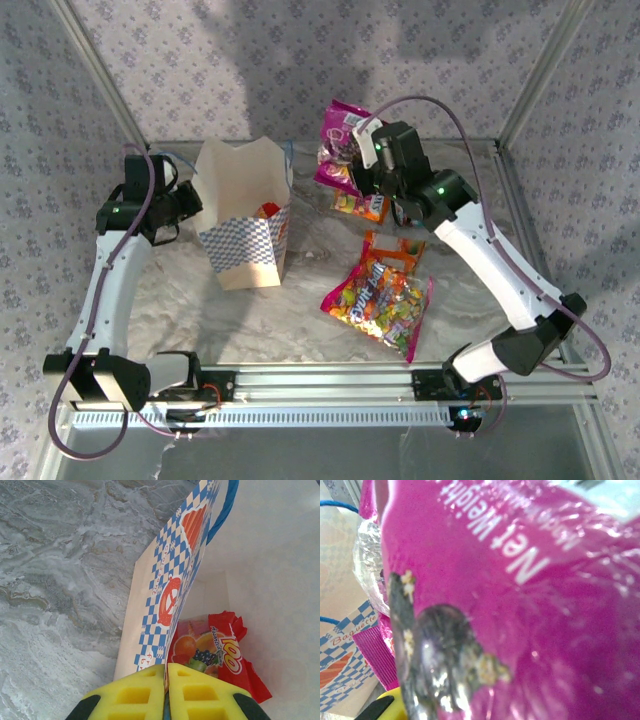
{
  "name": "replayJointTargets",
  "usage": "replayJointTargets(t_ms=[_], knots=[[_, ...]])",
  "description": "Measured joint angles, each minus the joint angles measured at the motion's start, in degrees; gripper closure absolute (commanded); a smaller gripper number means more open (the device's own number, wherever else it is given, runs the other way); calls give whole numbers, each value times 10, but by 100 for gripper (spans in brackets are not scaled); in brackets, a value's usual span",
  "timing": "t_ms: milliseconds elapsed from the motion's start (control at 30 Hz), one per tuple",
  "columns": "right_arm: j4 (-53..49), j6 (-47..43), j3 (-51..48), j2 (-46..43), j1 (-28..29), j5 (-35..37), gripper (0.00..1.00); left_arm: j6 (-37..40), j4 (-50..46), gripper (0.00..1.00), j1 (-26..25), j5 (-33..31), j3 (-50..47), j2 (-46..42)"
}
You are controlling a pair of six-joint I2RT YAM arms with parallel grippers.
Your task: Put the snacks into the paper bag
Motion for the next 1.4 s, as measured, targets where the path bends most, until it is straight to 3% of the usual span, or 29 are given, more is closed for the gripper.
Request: replayJointTargets(t_ms=[533,1067,1400], knots=[[76,-9,0,-31,16,-26,87,4,0,92,0,0,0,0],[148,-60,-28,-49,45,-165,87,4,0,93,0,4,0,0],[185,-86,-28,-49,83,-212,87,5,0,93,0,4,0,0]])
